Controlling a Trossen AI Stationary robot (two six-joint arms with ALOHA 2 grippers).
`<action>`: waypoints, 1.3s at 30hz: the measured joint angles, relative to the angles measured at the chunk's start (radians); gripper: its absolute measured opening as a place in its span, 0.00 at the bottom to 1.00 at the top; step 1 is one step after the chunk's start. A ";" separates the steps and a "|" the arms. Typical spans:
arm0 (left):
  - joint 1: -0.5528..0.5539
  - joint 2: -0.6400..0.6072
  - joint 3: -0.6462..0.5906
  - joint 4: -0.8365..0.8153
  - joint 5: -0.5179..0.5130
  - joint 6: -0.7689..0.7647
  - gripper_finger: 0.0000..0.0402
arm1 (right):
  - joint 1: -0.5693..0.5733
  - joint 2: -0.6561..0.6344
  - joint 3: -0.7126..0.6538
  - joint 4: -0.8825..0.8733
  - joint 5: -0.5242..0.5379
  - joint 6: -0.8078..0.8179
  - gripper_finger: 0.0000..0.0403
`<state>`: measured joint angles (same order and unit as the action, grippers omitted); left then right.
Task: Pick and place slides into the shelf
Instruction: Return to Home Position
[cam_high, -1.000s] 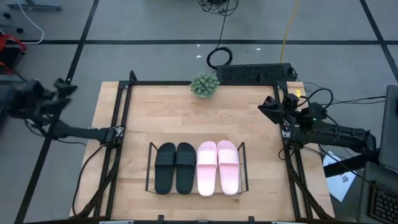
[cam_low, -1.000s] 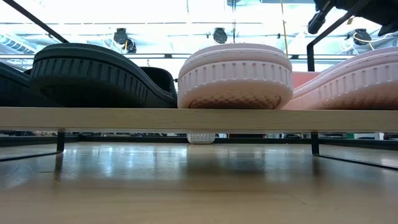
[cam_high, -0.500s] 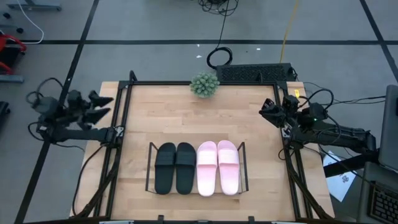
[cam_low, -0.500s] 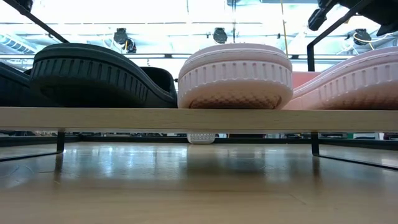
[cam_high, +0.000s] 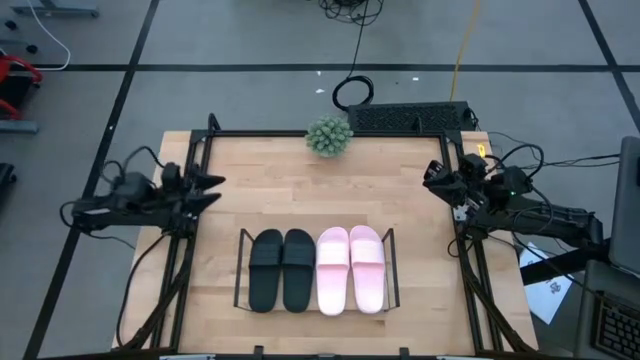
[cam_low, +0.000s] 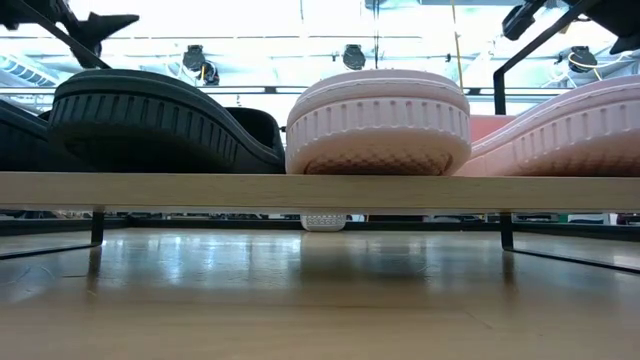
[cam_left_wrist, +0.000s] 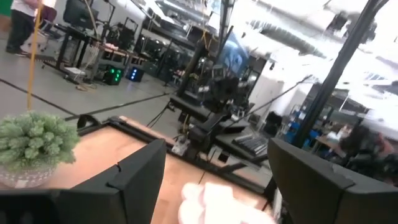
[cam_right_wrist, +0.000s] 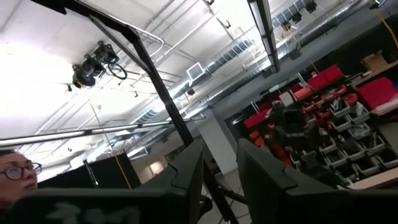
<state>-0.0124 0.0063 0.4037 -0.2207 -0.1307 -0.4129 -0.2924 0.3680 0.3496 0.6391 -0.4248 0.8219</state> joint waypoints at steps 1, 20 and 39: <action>0.000 0.000 -0.020 0.013 0.000 0.011 0.71 | 0.000 -0.001 0.000 0.001 0.000 0.000 0.23; 0.000 -0.001 -0.260 0.062 0.106 0.076 0.71 | 0.000 0.000 -0.001 -0.051 0.005 -0.065 0.23; 0.000 0.000 -0.283 0.012 0.133 0.085 0.71 | 0.000 -0.210 -0.194 -0.038 -0.011 -0.073 0.23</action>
<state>-0.0124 0.0059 0.1207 -0.2088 0.0027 -0.3276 -0.2926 0.1578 0.1557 0.6013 -0.4358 0.7489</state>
